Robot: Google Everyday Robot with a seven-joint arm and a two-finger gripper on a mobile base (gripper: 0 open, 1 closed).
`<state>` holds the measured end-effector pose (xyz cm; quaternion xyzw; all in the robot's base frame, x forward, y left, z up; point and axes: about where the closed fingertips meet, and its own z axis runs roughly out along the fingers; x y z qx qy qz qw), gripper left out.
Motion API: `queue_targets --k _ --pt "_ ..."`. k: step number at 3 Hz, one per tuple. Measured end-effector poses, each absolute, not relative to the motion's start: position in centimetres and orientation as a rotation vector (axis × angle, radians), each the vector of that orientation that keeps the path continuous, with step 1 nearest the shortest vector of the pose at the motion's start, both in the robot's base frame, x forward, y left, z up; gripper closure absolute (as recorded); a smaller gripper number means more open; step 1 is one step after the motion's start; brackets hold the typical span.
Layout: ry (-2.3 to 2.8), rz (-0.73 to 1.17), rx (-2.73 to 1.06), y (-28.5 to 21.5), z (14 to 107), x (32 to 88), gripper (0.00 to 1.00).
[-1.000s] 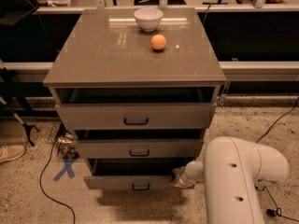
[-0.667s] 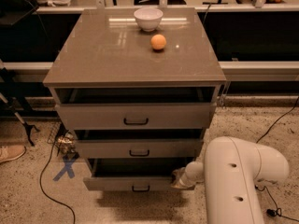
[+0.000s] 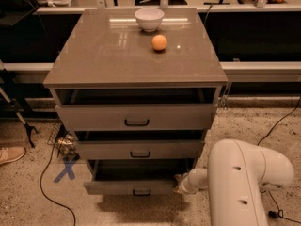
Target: Open bottom drawer
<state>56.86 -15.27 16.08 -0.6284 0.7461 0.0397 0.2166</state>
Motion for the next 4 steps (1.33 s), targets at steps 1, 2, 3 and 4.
queue_targets --k 1,2,3,4 --pt "2.067 0.110 -1.741 -15.26 16.39 56.87 1.00" --pt "2.067 0.110 -1.741 -15.26 16.38 56.86 1.00" --pt "2.067 0.114 -1.743 -15.14 16.26 56.75 0.81" --pt "2.067 0.116 -1.743 -15.08 16.19 56.68 0.50"
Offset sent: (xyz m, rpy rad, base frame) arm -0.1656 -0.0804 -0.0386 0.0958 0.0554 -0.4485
